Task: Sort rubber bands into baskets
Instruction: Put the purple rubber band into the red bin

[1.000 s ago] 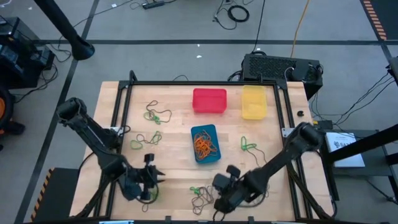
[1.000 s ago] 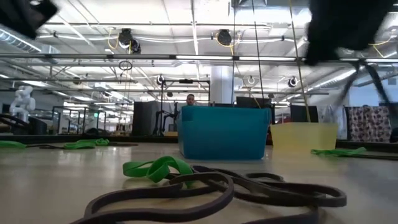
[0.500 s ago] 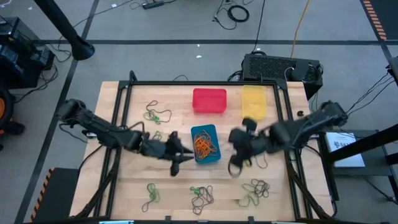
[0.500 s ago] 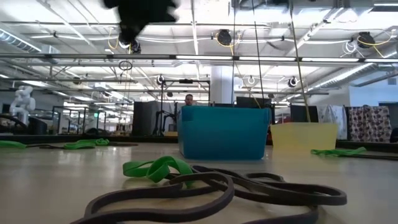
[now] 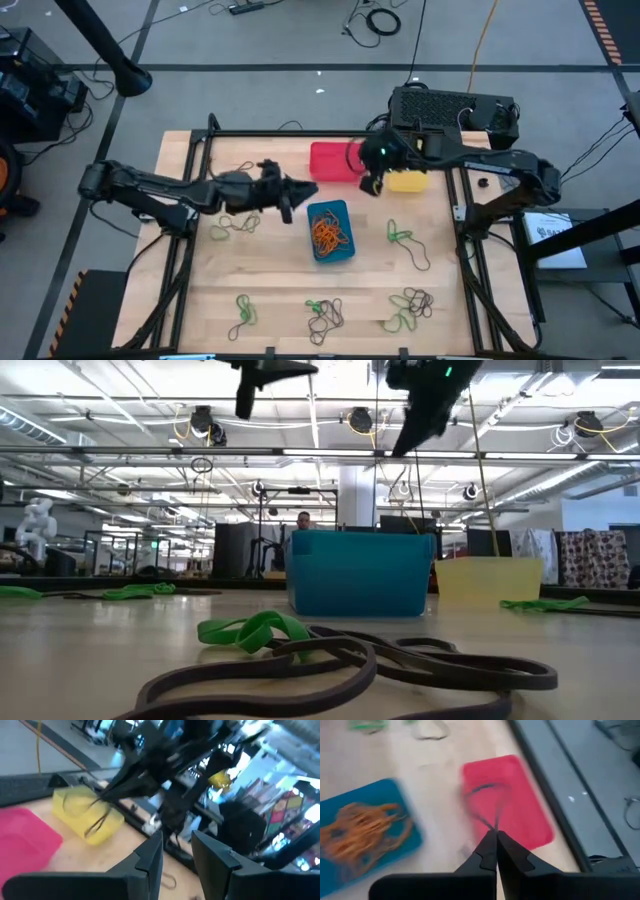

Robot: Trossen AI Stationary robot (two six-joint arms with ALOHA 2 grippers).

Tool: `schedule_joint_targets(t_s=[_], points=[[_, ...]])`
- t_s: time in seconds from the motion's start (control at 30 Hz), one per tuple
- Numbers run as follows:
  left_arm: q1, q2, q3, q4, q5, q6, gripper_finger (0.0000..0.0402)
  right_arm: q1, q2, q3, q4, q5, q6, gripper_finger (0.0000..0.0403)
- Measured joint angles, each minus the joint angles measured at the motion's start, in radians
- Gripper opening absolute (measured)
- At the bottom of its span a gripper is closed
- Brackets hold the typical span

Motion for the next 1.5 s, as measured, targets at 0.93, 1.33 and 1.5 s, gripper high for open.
schedule_joint_targets(t_s=[0.93, 1.33, 1.5], points=[[0.013, -0.302, 0.000, -0.668, -0.090, 0.230, 0.0109, -0.139, 0.354, -0.059, 0.381, 0.002, 0.279, 0.0072], [0.037, -0.302, 0.000, -0.668, 0.025, 0.342, 0.0109, -0.122, 0.345, 0.242, -0.227, -0.241, 0.369, 0.0185], [0.054, -0.302, 0.000, -0.742, 0.037, 0.368, 0.0109, -0.028, 0.290, 0.224, -0.448, -0.294, 0.331, 0.0190]])
